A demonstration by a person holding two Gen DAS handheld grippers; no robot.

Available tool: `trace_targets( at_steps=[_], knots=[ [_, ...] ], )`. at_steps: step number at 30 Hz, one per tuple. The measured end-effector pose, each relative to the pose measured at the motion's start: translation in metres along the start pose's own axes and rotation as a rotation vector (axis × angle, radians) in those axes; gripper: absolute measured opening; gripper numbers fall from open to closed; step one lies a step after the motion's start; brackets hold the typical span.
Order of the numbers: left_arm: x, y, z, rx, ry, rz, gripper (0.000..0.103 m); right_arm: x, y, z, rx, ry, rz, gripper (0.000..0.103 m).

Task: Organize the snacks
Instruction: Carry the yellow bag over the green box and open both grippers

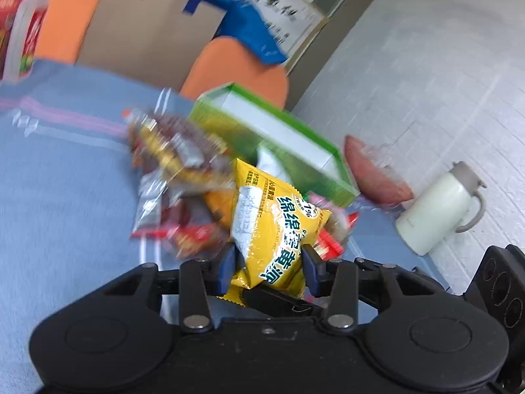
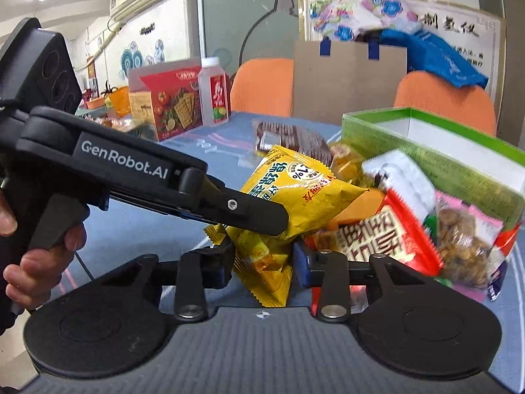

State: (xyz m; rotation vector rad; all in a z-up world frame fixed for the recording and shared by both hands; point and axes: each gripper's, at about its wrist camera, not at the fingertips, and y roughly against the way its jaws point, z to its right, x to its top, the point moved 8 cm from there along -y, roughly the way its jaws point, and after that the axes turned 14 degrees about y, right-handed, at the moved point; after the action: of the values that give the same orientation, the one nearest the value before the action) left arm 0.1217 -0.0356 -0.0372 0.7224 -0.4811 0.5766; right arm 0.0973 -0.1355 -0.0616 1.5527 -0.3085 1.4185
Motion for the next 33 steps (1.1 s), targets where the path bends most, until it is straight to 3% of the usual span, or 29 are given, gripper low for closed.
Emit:
trace_targets(
  at_steps=[7,18,26,32,33],
  knots=[
    [0.033,-0.011,0.054,-0.071,-0.104,0.038,0.083,0.032,0.029,0.031,-0.076,-0.001,0.116,0.065],
    [0.068,-0.106,0.112,-0.152,-0.144,-0.03,0.083,0.035,0.034,0.131,-0.226,-0.05,0.153,0.064],
    [0.079,-0.167,0.125,-0.131,-0.172,-0.064,0.083,0.018,0.018,0.191,-0.275,-0.124,0.141,0.064],
    [0.082,-0.195,0.119,-0.095,-0.17,-0.077,0.084,0.005,0.005,0.212,-0.282,-0.157,0.12,0.063],
    [0.082,-0.198,0.117,-0.076,-0.174,-0.071,0.095,0.002,0.003,0.214,-0.28,-0.164,0.116,0.063]
  ],
)
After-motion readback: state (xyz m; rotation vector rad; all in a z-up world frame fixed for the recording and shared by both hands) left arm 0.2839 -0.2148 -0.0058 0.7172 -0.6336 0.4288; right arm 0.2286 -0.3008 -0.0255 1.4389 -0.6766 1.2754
